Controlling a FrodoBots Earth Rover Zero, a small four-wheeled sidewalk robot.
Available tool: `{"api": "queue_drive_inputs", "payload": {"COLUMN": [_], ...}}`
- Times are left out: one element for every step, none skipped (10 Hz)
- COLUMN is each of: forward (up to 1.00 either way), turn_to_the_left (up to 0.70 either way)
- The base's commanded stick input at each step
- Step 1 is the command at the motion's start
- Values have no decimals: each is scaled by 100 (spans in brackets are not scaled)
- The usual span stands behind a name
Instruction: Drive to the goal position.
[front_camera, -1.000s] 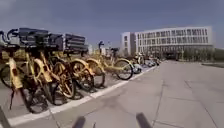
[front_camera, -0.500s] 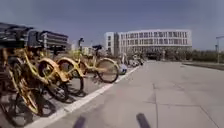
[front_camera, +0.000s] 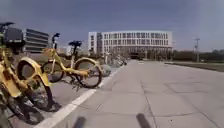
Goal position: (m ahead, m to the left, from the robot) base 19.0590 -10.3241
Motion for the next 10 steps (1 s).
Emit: {"api": "queue_drive_inputs", "payload": {"forward": [100, 100, 100, 100, 100, 100, 100, 100, 100, 100], "turn_to_the_left": [-40, -40, -40, -40, -40, -40, -40, -40, -40, -40]}}
